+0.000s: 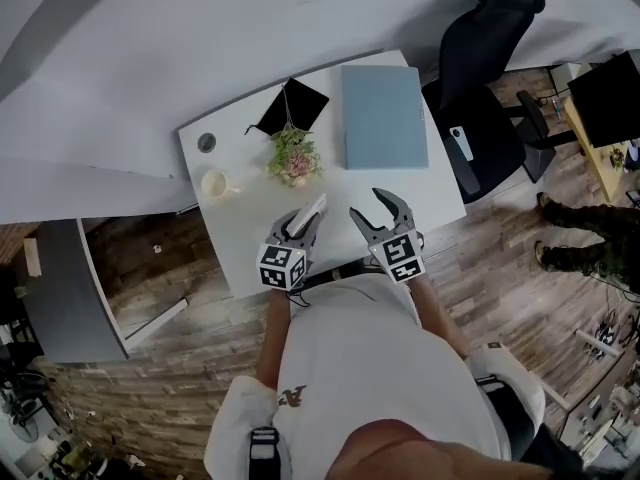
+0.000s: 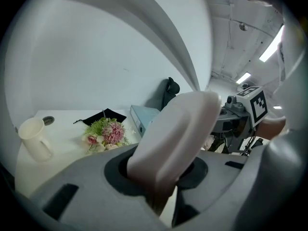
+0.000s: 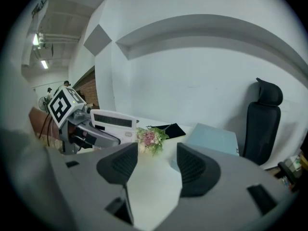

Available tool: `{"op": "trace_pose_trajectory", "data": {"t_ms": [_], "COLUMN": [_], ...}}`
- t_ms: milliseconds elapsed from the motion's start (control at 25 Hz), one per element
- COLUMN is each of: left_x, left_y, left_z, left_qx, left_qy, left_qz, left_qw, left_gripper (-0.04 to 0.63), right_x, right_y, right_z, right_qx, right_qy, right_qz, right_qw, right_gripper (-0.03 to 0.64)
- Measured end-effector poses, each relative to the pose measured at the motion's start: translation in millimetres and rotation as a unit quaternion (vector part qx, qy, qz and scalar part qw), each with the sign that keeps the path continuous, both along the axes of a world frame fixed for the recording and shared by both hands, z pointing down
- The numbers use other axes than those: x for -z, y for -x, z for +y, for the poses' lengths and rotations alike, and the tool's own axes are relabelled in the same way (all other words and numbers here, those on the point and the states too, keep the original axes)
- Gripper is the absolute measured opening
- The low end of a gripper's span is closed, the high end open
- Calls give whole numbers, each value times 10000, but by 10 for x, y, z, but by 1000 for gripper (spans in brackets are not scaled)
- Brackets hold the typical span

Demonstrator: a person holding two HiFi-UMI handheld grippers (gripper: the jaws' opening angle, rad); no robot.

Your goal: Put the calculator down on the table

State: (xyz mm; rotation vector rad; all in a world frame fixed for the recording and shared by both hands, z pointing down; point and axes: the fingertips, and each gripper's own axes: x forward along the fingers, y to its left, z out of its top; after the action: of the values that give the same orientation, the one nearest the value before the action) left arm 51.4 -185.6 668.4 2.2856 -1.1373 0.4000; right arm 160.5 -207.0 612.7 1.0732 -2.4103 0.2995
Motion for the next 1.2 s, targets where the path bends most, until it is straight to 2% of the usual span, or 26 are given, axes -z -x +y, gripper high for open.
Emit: {"op": "trace_pose_trajectory", "data": {"t_ms": [320, 600, 1040, 1200], "left_x": [-280, -537, -846, -961], "left_y": [-20, 2, -67, -111], "left_z": [124, 210, 306, 335], "left_qx": [-286, -331, -325, -336], "left_qy": [393, 783, 1424, 1611], "left_qz": [345, 600, 1084, 1099], "left_qw": [9982, 9946, 9833, 9802], "left_gripper": [120, 120, 120, 120], "right_x": [-233, -457, -724, -812], "right_y": [92, 191, 270, 291], "right_z": [225, 364, 559, 603], "right_qx": [-78, -63, 52, 84], "right_qy": [322, 576, 914, 1013], "right_qz": [254, 373, 505, 516], "right_qw": [9991, 9976, 9945, 9935], "right_gripper": [252, 250, 249, 249]}}
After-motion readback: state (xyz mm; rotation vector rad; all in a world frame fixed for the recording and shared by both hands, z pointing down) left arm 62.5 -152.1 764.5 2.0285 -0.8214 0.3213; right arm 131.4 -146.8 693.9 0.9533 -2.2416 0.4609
